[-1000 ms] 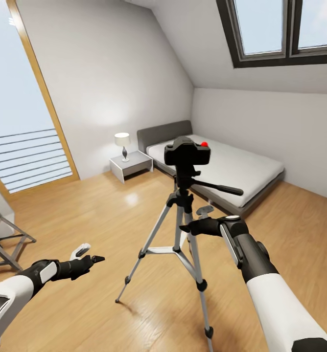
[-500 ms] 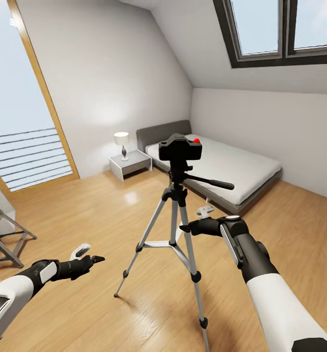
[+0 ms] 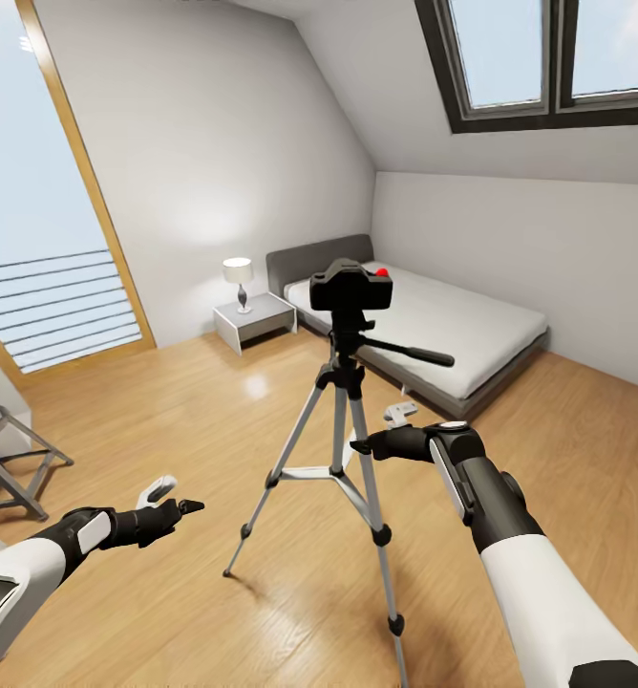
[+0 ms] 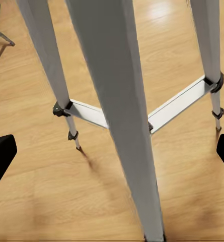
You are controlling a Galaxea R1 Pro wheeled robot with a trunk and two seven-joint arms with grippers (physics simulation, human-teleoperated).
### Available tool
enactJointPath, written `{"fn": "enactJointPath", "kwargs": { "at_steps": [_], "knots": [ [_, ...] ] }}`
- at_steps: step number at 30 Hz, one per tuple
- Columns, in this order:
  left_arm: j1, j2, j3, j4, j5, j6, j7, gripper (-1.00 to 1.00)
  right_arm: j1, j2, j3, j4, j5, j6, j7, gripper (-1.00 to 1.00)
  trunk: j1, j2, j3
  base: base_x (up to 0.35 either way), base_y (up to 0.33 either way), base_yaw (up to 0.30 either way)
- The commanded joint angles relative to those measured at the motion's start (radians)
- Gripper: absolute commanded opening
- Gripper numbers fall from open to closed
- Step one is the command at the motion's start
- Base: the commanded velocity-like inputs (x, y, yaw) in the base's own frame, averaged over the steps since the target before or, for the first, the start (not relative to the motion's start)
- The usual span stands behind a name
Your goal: Attach the digital camera to the camera tripod in the bedroom.
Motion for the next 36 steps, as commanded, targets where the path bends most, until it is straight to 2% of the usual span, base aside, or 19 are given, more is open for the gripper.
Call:
{"fn": "enactJointPath", "kwargs": {
  "at_steps": [1, 30, 36],
  "knots": [
    [-0.001, 0.001, -0.008, -0.001, 0.011, 0.007, -0.002, 1.0, -0.001, 0.0, -0.001, -0.001, 0.01, 0.003, 0.008, 1.0, 0.0, -0.002, -0.002, -0.25, 0.0, 0.0],
    [-0.001, 0.002, -0.008, 0.0, 0.009, 0.008, 0.003, 1.0, -0.001, -0.001, -0.003, 0.006, 0.01, 0.004, 0.01, 1.0, 0.0, -0.002, -0.002, -0.332, 0.0, 0.0],
    [-0.001, 0.002, -0.008, 0.0, 0.009, 0.008, 0.005, 1.0, -0.001, -0.001, -0.003, 0.007, 0.01, 0.004, 0.01, 1.0, 0.0, -0.002, -0.002, -0.186, 0.0, 0.0]
  ]
}}
